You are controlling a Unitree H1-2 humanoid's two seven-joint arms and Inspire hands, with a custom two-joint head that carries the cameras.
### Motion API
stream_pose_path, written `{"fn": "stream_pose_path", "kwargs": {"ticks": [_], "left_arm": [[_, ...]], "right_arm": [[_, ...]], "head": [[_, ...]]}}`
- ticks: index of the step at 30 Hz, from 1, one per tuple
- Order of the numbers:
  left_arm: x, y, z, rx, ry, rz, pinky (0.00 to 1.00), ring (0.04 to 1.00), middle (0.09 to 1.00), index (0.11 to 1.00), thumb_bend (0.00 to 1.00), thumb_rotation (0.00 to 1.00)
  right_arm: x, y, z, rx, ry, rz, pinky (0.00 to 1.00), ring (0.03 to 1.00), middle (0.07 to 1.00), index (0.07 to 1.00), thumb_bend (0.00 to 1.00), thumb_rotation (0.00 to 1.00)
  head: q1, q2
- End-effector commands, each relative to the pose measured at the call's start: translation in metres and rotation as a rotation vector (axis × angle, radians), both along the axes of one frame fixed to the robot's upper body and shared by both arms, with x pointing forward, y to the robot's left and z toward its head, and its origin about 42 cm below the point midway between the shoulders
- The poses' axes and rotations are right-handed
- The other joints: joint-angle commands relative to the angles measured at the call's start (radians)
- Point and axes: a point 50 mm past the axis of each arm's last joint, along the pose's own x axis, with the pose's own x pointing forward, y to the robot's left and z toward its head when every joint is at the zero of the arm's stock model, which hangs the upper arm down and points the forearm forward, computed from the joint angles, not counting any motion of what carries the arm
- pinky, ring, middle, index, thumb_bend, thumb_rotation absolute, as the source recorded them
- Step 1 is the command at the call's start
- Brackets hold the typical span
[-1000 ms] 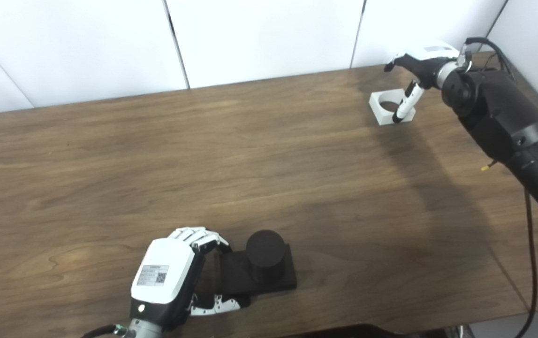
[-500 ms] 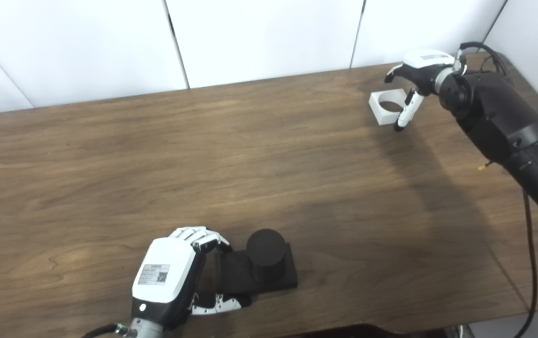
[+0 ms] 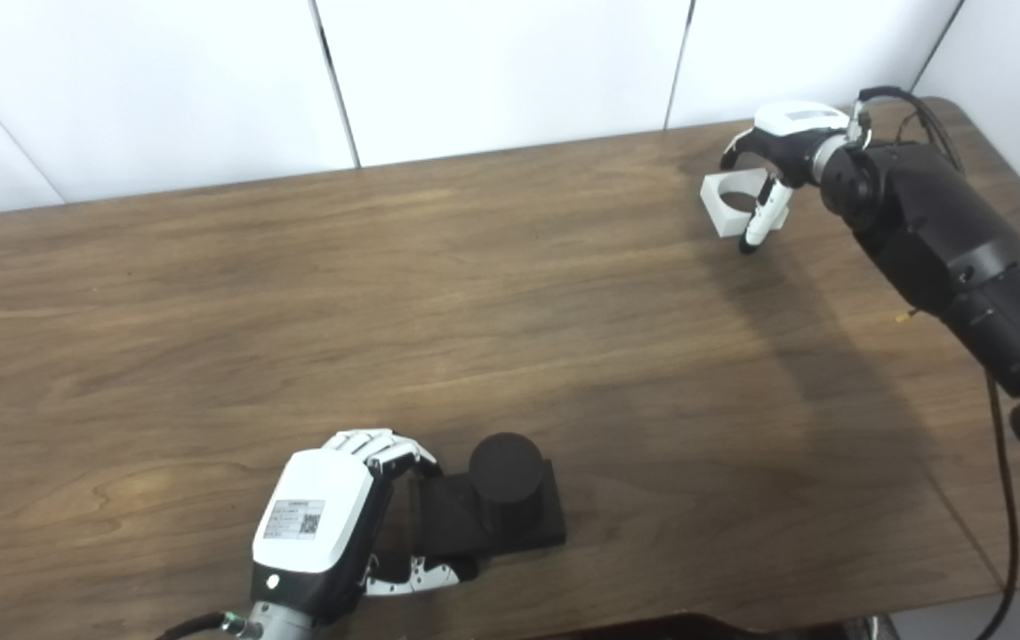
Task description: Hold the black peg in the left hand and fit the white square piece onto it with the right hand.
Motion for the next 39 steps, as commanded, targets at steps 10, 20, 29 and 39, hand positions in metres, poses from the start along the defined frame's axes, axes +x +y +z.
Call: {"fn": "stream_pose_path", "kwargs": {"ticks": [10, 20, 29, 39], "left_arm": [[-0.006, -0.005, -0.002, 0.024, 0.030, -0.013, 0.78, 0.769, 0.694, 0.485, 0.52, 0.05], [-0.007, -0.006, -0.001, 0.025, 0.028, -0.010, 0.78, 0.766, 0.693, 0.485, 0.52, 0.05], [-0.007, -0.006, -0.002, 0.022, 0.028, -0.011, 0.78, 0.765, 0.692, 0.485, 0.52, 0.05], [-0.004, -0.012, -0.004, 0.020, 0.029, -0.013, 0.78, 0.768, 0.694, 0.485, 0.52, 0.05]], "right_arm": [[0.008, -0.009, 0.021, -0.005, -0.101, 0.006, 0.87, 0.942, 0.879, 0.673, 0.85, 0.14], [0.004, -0.014, 0.019, 0.011, -0.134, 0.040, 0.82, 0.898, 0.814, 0.514, 0.59, 0.13], [-0.001, -0.015, 0.013, 0.008, -0.191, 0.074, 0.78, 0.845, 0.754, 0.484, 0.52, 0.13], [-0.023, 0.009, 0.051, 0.008, -0.248, 0.201, 0.82, 0.860, 0.765, 0.485, 0.52, 0.13]], "head": [[0.005, 0.004], [0.004, 0.006], [0.003, 0.002], [0.034, 0.006]]}}
